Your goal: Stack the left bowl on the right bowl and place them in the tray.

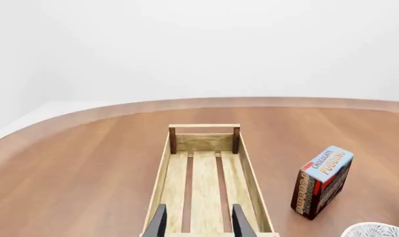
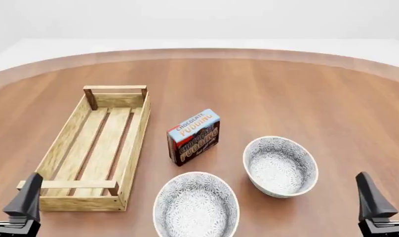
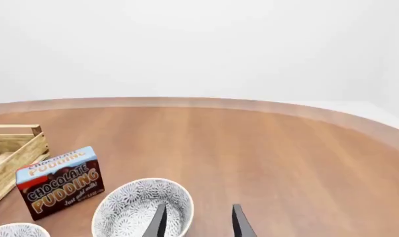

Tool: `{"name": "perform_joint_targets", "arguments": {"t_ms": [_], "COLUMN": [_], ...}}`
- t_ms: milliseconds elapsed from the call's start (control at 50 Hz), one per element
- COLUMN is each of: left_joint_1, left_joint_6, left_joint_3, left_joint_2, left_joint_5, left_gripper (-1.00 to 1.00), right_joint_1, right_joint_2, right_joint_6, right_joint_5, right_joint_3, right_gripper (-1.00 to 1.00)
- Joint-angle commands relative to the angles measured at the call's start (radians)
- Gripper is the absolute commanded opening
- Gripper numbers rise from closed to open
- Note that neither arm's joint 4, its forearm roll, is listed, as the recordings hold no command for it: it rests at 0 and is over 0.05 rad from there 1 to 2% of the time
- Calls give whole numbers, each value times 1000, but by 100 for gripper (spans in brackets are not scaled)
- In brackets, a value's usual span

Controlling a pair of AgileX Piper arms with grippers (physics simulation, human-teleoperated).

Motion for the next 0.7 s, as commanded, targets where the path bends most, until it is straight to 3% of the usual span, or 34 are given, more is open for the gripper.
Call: {"name": "perform_joint_targets", "arguments": {"t_ms": [20, 180, 240, 360, 420, 500, 560, 700], "left_joint_1": [0, 0, 0, 0, 0, 0, 0, 0], "left_joint_6": [0, 0, 0, 0, 0, 0, 0, 0], "left_joint_3": [0, 0, 0, 0, 0, 0, 0, 0], "left_joint_2": [0, 0, 0, 0, 0, 0, 0, 0], "left_joint_5": [0, 0, 0, 0, 0, 0, 0, 0], "left_gripper": [100, 100, 100, 100, 100, 100, 100, 100], "right_joint_1": [5, 3, 19, 45, 59, 99, 145, 231], "right_joint_2": [74, 154, 248, 286, 402, 536, 621, 752], "right_joint_6": [10, 25, 36, 2, -31, -122, -160, -193], "right_joint_5": [-68, -128, -187, -108, -97, -43, -2, 100], "right_joint_3": [0, 1, -1, -85, -156, -279, -360, -513], "right_gripper": [100, 100, 100, 100, 100, 100, 100, 100]}}
